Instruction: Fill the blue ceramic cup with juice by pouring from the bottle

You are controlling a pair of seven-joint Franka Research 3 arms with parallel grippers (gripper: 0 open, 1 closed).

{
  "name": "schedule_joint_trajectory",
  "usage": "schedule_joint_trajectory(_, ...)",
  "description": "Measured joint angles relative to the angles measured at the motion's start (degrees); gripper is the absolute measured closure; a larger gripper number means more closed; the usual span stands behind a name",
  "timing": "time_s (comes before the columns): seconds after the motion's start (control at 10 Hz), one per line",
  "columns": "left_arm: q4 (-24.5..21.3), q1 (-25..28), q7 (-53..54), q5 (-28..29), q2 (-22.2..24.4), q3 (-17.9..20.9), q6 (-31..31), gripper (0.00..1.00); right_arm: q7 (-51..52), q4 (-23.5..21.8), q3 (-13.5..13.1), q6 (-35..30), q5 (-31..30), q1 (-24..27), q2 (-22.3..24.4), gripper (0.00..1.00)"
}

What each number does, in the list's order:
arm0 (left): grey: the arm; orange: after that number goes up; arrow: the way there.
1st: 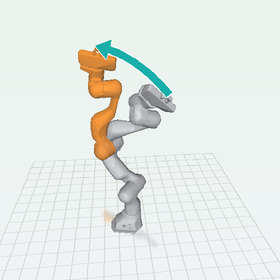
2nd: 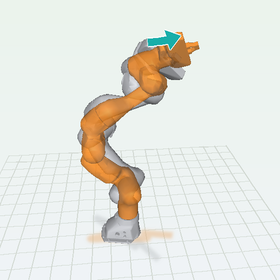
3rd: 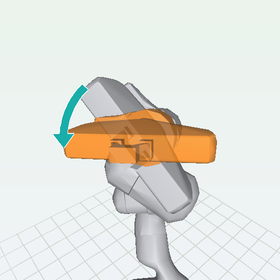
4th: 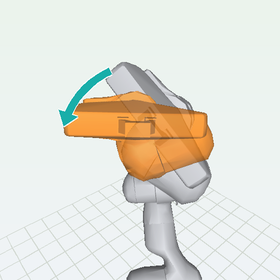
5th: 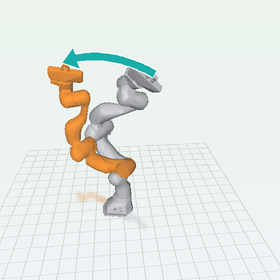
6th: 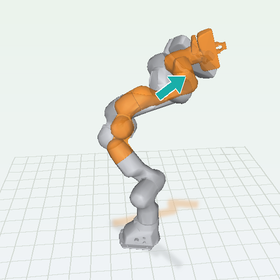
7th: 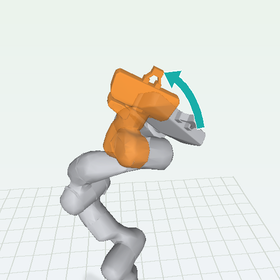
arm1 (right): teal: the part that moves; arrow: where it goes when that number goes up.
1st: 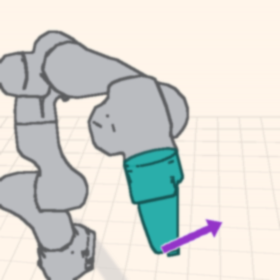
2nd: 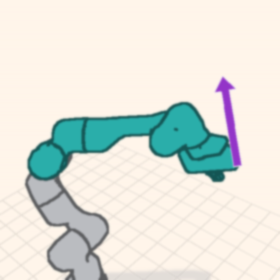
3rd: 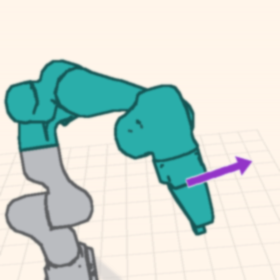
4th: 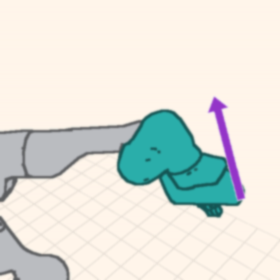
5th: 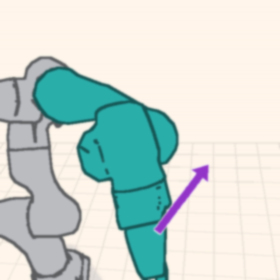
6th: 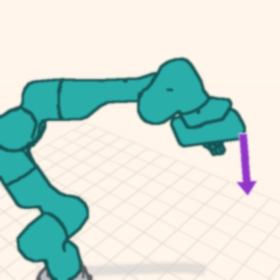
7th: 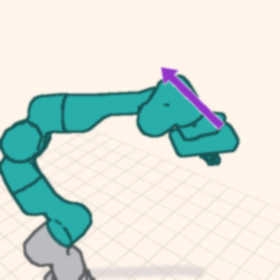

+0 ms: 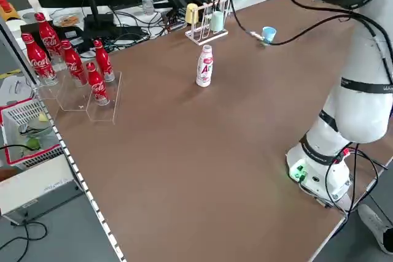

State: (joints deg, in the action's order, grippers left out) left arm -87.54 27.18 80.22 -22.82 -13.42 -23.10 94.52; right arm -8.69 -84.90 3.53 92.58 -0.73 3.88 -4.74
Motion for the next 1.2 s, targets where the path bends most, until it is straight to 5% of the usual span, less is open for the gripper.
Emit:
schedule_joint_trajectory(0.6,-0.16,-8.55,-45.06,9.97,5.39,-0.1,2.13,0.0,0.34,-0.18,-0.3,0.24,0.0,-0.01,0.08,0.0)
schedule_joint_trajectory(1.0,-0.17,-12.21,-57.48,20.81,5.77,-0.52,5.81,0.0,1.73,-0.34,-0.38,0.25,0.0,0.0,0.07,0.0)
schedule_joint_trajectory(1.2,-0.14,-13.56,-66.08,21.92,5.84,-0.53,6.1,0.0,3.57,-0.52,-0.38,0.25,0.0,0.0,0.07,0.0)
